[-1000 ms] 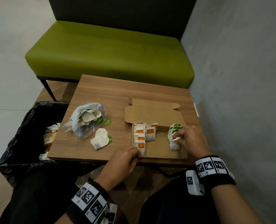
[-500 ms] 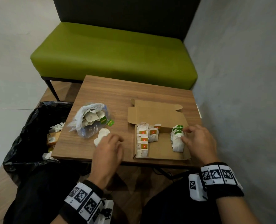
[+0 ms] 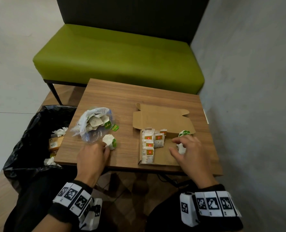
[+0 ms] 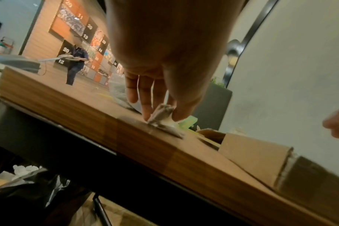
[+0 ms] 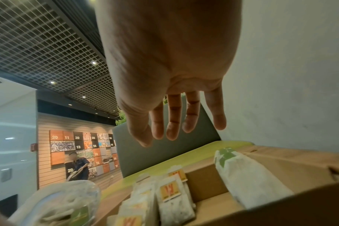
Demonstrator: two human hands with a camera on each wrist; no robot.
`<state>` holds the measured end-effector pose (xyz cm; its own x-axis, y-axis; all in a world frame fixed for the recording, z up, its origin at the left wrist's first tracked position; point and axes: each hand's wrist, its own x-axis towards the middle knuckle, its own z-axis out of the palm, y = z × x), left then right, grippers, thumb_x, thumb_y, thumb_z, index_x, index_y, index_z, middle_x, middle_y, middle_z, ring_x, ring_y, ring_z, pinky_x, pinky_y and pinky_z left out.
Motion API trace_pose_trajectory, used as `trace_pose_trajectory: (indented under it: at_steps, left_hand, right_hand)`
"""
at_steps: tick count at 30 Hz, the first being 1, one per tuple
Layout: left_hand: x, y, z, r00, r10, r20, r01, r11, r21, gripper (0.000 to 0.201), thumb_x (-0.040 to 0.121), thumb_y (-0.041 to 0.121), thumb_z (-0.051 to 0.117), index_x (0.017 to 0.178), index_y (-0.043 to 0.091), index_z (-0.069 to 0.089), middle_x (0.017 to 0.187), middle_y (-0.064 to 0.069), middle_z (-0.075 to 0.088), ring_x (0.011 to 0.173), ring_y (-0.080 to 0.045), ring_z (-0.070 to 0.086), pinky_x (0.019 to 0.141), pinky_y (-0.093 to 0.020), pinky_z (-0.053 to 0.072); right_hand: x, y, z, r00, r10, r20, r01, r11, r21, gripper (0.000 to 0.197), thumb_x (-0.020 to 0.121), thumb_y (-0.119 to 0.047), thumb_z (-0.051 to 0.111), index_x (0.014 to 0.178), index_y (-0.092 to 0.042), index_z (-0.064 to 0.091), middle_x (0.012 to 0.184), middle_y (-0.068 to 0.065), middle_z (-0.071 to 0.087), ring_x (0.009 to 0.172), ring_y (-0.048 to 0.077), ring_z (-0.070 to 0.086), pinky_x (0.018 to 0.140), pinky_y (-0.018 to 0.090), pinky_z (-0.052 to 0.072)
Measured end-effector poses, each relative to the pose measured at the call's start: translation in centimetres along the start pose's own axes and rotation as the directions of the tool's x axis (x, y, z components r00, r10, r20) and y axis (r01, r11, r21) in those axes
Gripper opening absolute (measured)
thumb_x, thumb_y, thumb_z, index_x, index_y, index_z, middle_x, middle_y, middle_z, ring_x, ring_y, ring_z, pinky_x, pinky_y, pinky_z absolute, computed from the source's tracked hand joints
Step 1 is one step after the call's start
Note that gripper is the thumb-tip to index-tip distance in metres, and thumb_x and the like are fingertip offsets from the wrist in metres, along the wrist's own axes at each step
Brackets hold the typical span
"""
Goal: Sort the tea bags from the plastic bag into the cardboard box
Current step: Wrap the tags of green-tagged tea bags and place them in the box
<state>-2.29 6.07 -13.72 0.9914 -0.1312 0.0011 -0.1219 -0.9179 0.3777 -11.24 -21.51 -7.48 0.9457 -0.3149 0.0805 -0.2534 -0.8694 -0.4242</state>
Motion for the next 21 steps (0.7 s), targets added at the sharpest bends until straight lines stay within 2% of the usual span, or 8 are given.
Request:
trace_pose_trajectory:
  at_steps: [3, 5, 9, 11, 13, 16, 18, 21]
  left_hand:
    - [-0.5, 0.2, -1.1, 0.999, -0.024, -0.029, 0.016, 0.965, -0.263, 0.017, 0.094, 0.031, 0.058, 0.086, 0.025, 0.071, 0.074, 0.006, 0.069, 0.070, -0.012, 0.063, 0.063, -0.035, 0.052]
    - [-0.9, 0.9, -2.1, 0.999, -0.040, -0.020, 0.026, 0.884, -0.466, 0.016, 0.094, 0.028, 0.061, 0.084, 0.026, 0.072, 0.074, 0.009, 0.070, 0.071, -0.004, 0.064, 0.065, -0.028, 0.051]
    - [-2.1, 3.2, -3.8, 0.997, 0.042, 0.068, 0.024, 0.654, -0.756, 0.012, 0.093, 0.018, 0.065, 0.091, 0.018, 0.077, 0.083, 0.006, 0.076, 0.080, -0.006, 0.070, 0.074, -0.024, 0.056]
    - [-2.6, 4.1, -4.2, 0.990, 0.116, 0.084, 0.002, 0.573, -0.820, 0.012, 0.092, 0.013, 0.065, 0.092, 0.014, 0.077, 0.084, 0.002, 0.077, 0.082, -0.011, 0.072, 0.076, -0.023, 0.056]
    - [-3.0, 4.6, -4.4, 0.980, 0.167, 0.112, 0.012, 0.507, -0.862, 0.012, 0.092, 0.010, 0.065, 0.092, 0.013, 0.077, 0.084, -0.001, 0.077, 0.082, -0.014, 0.073, 0.075, -0.022, 0.056]
    - [-3.5, 5.3, -4.5, 0.973, 0.168, 0.158, 0.076, 0.413, -0.907, 0.013, 0.092, 0.006, 0.063, 0.091, 0.009, 0.075, 0.078, -0.002, 0.076, 0.073, -0.008, 0.070, 0.068, -0.016, 0.052]
    - [-3.8, 5.6, -4.6, 0.974, 0.128, 0.184, 0.127, 0.361, -0.924, 0.016, 0.093, 0.005, 0.061, 0.089, 0.009, 0.075, 0.070, 0.000, 0.072, 0.066, -0.006, 0.064, 0.063, -0.016, 0.049]
    - [-3.8, 5.6, -4.4, 0.973, 0.055, 0.225, 0.197, 0.310, -0.930, 0.017, 0.093, 0.010, 0.062, 0.083, 0.010, 0.075, 0.069, -0.003, 0.068, 0.067, -0.016, 0.057, 0.066, -0.029, 0.048]
  right_hand:
    - [-0.9, -2.1, 0.4, 0.995, -0.093, 0.034, 0.092, 0.995, 0.031, 0.024, 0.091, -0.038, 0.065, 0.113, -0.030, 0.069, 0.105, -0.016, 0.061, 0.097, 0.003, 0.051, 0.074, 0.021, 0.042]
    - [-1.5, -3.7, 1.0, 0.988, -0.149, 0.036, 0.143, 0.979, 0.142, 0.024, 0.092, -0.037, 0.064, 0.114, -0.028, 0.069, 0.101, -0.017, 0.062, 0.093, 0.000, 0.051, 0.072, 0.015, 0.038]
    - [-1.9, -6.2, 2.9, 0.985, -0.159, 0.070, 0.115, 0.898, 0.426, 0.039, 0.088, -0.048, 0.060, 0.125, -0.034, 0.063, 0.102, -0.021, 0.063, 0.094, 0.002, 0.059, 0.080, 0.030, 0.054]
    - [-1.8, -7.1, 3.4, 0.989, -0.111, 0.100, 0.034, 0.821, 0.570, 0.046, 0.090, -0.047, 0.062, 0.134, -0.035, 0.056, 0.110, -0.020, 0.064, 0.098, 0.005, 0.062, 0.083, 0.035, 0.057]
    - [-1.5, -7.8, 3.4, 0.984, -0.084, 0.156, -0.048, 0.724, 0.688, 0.048, 0.094, -0.036, 0.065, 0.140, -0.032, 0.051, 0.116, -0.016, 0.064, 0.103, 0.005, 0.063, 0.086, 0.033, 0.058]
    - [-1.3, -7.9, 3.0, 0.965, -0.100, 0.241, -0.131, 0.613, 0.779, 0.046, 0.093, -0.022, 0.068, 0.137, -0.028, 0.055, 0.120, -0.010, 0.067, 0.109, 0.005, 0.064, 0.093, 0.033, 0.056]
    - [-1.4, -7.4, 2.9, 0.941, -0.161, 0.299, -0.133, 0.635, 0.761, 0.043, 0.089, -0.021, 0.072, 0.129, -0.030, 0.062, 0.118, -0.013, 0.069, 0.111, 0.006, 0.064, 0.099, 0.039, 0.053]
    - [-2.0, -7.4, 3.2, 0.896, -0.236, 0.376, -0.128, 0.674, 0.728, 0.041, 0.088, -0.017, 0.073, 0.122, -0.037, 0.062, 0.115, -0.015, 0.071, 0.108, 0.007, 0.065, 0.098, 0.036, 0.053]
